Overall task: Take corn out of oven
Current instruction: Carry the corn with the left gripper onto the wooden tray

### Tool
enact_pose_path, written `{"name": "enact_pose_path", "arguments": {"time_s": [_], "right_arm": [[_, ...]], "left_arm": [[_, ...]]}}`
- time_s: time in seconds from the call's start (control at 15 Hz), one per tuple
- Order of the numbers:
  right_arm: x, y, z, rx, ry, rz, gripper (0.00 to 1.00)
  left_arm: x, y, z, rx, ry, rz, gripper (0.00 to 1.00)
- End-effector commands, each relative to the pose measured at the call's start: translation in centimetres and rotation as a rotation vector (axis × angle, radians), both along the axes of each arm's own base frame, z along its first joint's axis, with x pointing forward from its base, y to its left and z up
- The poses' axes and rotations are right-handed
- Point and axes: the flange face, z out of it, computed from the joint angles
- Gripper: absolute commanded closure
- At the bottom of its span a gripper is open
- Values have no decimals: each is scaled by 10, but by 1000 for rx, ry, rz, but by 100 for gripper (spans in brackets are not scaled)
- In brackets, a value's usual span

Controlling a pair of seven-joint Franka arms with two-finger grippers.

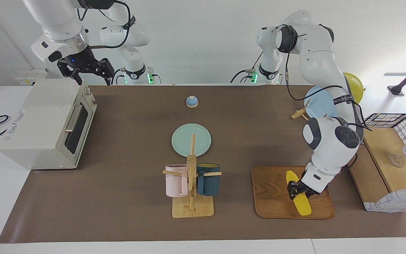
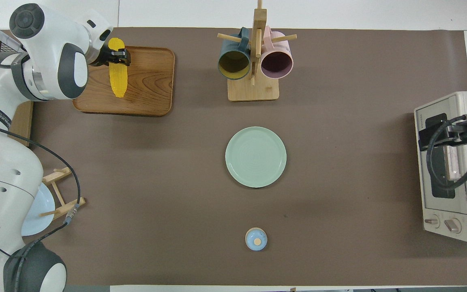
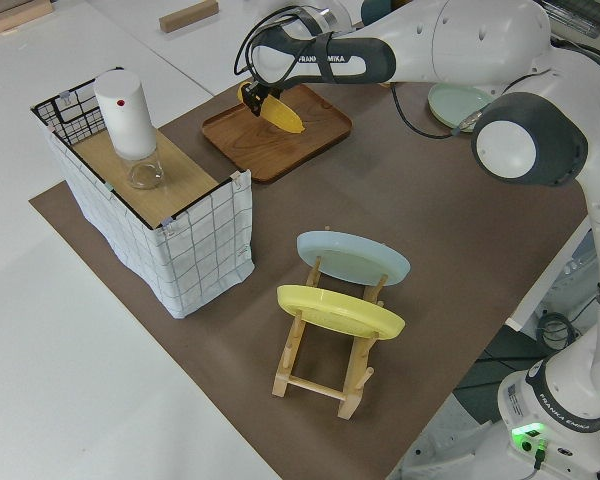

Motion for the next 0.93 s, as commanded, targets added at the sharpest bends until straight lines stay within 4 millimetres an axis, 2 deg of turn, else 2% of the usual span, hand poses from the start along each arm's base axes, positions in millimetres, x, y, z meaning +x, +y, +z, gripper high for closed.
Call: {"name": "enact_pose_path", "arguments": {"time_s": [0.0, 0.07, 0.27, 0.47, 0.6, 0.87], "right_arm": [[5, -12, 0, 16, -6, 3, 0], [6, -13, -1, 16, -9, 1, 0], [7, -20, -1, 30, -9, -12, 0], [7, -21, -1, 30, -9, -13, 0], [6, -19, 0, 29, -7, -10, 0], [9, -32, -9, 33, -22, -34, 0]], "left_arm": [[-9, 4, -8, 8, -9, -47, 58], [-10, 5, -10, 11, 1, -48, 1], [-12, 7, 2, 12, 12, -47, 0], [-19, 13, 39, 6, 30, -33, 0], [-29, 31, 84, 2, 42, 1, 0], [-70, 64, 177, 23, 133, 29, 0]]}}
